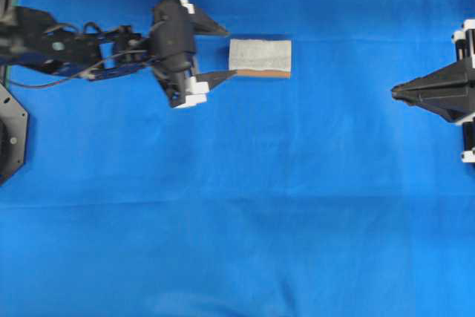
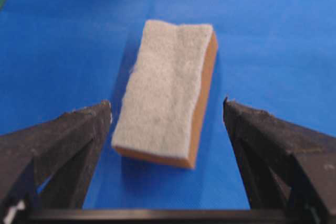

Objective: Hand over the sponge with the left arm and wipe it with the right arm.
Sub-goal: 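Close the left gripper on the sponge's left end and lift it, then hold the sponge up while the right gripper approaches its free end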

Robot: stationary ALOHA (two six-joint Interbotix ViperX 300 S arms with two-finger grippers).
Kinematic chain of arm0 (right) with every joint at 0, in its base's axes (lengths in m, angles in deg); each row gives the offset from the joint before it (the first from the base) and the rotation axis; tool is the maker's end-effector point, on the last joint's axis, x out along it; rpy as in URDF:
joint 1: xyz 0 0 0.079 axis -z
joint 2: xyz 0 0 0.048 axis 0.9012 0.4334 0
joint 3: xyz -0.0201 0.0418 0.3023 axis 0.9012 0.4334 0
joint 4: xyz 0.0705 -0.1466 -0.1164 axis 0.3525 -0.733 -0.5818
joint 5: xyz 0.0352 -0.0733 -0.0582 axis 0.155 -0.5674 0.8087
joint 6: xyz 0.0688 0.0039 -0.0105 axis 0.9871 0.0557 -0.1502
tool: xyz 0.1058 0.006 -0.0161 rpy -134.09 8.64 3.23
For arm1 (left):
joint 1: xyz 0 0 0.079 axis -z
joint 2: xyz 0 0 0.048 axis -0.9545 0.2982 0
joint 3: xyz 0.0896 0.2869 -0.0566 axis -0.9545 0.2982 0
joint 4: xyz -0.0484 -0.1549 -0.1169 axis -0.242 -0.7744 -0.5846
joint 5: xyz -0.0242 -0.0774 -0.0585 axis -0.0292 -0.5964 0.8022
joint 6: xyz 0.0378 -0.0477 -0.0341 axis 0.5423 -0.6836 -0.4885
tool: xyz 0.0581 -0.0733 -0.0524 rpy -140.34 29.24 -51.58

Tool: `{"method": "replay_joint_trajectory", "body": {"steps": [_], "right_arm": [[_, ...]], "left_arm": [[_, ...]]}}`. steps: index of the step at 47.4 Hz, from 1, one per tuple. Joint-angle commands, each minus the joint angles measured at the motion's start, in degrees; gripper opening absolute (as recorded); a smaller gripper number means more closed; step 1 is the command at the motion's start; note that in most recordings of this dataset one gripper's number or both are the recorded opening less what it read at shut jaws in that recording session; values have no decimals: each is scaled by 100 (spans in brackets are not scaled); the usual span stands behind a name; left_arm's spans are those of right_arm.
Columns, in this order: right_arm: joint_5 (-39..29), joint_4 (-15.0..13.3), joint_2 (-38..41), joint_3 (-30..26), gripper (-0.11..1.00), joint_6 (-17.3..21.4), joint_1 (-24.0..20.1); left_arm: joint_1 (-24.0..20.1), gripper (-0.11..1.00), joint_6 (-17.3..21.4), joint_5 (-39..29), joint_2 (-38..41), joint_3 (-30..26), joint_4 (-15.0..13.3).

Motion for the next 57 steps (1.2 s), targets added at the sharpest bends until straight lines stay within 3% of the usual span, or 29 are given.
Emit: {"method": "replay_joint_trajectory", "body": {"steps": [1, 19, 31, 34, 44, 57], "right_arm": [[18, 18, 53, -141, 0, 9, 0], [26, 18, 88, -132, 0, 9, 9], [18, 18, 97, -132, 0, 9, 9], [26, 18, 97, -132, 0, 0, 9], [26, 18, 132, -123, 0, 0, 35], [26, 18, 246, -114, 0, 0, 149]], "left_arm": [[-70, 94, 9, 0, 202, -281, 0], [-229, 94, 114, -18, 1274, -844, 0], [-316, 94, 114, -360, 1292, -888, -9], [-316, 88, 114, -598, 1239, -896, -9], [-316, 41, 79, -896, 1028, -861, -9], [-264, 38, -396, -1529, 483, -914, -18]]}}
